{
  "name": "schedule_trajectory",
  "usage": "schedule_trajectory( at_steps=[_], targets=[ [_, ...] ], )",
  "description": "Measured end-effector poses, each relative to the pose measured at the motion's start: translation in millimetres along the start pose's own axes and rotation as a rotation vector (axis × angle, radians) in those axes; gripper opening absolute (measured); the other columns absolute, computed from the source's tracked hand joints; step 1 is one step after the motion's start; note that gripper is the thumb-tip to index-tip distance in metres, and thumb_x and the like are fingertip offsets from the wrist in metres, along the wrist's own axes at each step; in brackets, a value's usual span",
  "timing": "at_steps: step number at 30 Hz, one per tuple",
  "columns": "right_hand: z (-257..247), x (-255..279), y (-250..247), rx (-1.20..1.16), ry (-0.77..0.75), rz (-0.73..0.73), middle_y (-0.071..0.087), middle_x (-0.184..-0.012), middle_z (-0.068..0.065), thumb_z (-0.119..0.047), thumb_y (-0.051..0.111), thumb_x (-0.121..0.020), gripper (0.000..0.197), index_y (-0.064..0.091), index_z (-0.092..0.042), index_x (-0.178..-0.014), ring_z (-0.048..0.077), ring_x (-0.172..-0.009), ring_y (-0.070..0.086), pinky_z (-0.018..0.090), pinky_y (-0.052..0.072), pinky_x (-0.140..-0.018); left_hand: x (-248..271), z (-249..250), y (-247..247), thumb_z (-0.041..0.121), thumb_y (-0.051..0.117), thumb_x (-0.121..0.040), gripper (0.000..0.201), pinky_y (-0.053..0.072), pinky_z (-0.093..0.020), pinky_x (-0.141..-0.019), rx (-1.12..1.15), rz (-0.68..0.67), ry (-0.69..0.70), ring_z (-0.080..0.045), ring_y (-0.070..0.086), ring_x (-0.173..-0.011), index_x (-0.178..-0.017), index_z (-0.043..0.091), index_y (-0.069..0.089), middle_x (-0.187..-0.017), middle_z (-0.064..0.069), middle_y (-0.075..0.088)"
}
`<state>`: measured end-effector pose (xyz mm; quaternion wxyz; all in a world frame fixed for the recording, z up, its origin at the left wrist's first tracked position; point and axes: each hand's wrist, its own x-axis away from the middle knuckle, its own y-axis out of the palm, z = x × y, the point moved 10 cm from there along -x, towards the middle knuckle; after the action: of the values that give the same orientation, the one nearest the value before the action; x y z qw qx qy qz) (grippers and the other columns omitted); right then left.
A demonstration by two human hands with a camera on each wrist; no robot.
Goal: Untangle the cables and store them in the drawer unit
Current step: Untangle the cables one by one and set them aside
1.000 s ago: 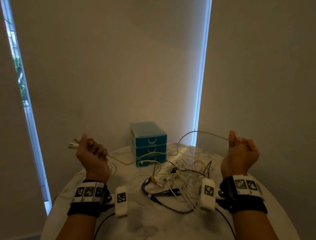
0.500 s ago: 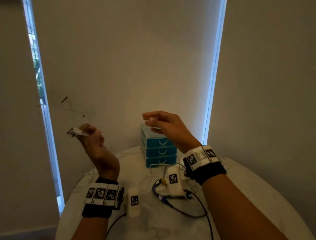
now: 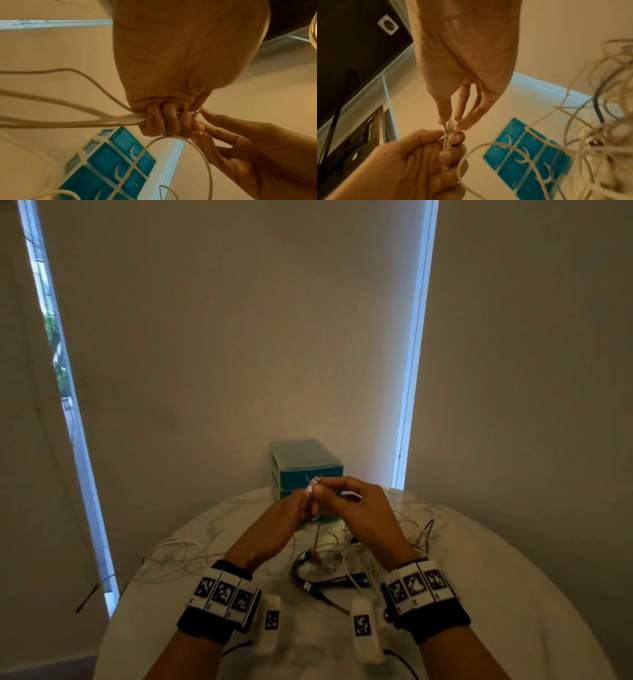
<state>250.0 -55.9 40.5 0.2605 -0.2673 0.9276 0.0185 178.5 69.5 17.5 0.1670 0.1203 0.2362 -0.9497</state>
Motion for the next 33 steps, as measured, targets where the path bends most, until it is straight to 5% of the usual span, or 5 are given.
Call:
schedule_trajectory(
  at_steps=[8, 12, 17, 24, 33],
  targets=[
    [11.2, -2.1, -5.6, -0.036, 0.039, -0.048, 0.082, -0.111, -0.005, -0.027, 0.080, -0.096, 0.027, 0.081, -0.023, -0.123, 0.008, -0.107, 0.076, 0.021, 0.060, -0.093, -0.5, -8.0, 10.6, 0.038, 0.029, -0.116, 0.043, 0.045, 0.000, -0.070, -0.069, -0.050, 0.014, 0.023, 0.062, -0.082, -0.103, 0.025, 0.068, -0.085, 0.033, 0.072],
    [13.7, -4.7, -4.9, 0.099, 0.062, -0.110, 0.082, -0.110, -0.007, -0.027, 0.078, -0.098, 0.023, 0.082, -0.023, -0.121, 0.006, -0.104, 0.076, 0.015, 0.059, -0.087, -3.8, -18.7, 3.4, 0.059, 0.026, -0.110, 0.059, 0.054, -0.040, -0.100, -0.188, -0.009, 0.063, -0.006, 0.070, -0.107, -0.104, 0.021, 0.071, -0.109, 0.007, 0.076],
    [14.9, -16.6, 2.3, 0.439, 0.073, -0.130, 0.079, -0.096, -0.005, -0.054, 0.074, -0.095, 0.025, 0.073, -0.030, -0.101, 0.013, -0.091, 0.077, 0.035, 0.062, -0.083, -3.0, -11.9, 8.2, 0.048, 0.024, -0.114, 0.055, 0.054, -0.038, -0.098, -0.292, -0.021, 0.142, -0.012, 0.069, -0.103, -0.105, 0.021, 0.071, -0.106, 0.007, 0.076],
    [-18.7, -23.6, -6.0, 0.422, 0.030, -0.092, 0.080, -0.087, -0.003, -0.034, 0.084, -0.092, 0.012, 0.078, -0.023, -0.093, 0.008, -0.081, 0.078, 0.025, 0.062, -0.081, -9.1, -3.2, -12.4, 0.029, 0.030, -0.115, 0.040, 0.051, -0.035, -0.076, -0.249, 0.047, 0.104, -0.021, 0.065, -0.090, -0.103, 0.017, 0.066, -0.099, 0.000, 0.070],
    [-76.7, -28.6, -44.2, 0.380, -0.169, 0.191, 0.080, -0.088, -0.006, -0.035, 0.081, -0.095, 0.023, 0.076, -0.017, -0.107, 0.004, -0.076, 0.077, 0.015, 0.061, -0.075, -7.2, -21.7, -89.6, 0.076, 0.045, -0.097, 0.056, 0.055, -0.032, -0.079, -0.508, -0.137, 0.012, -0.013, 0.062, -0.083, -0.095, 0.029, 0.075, -0.091, 0.006, 0.071]
  ],
)
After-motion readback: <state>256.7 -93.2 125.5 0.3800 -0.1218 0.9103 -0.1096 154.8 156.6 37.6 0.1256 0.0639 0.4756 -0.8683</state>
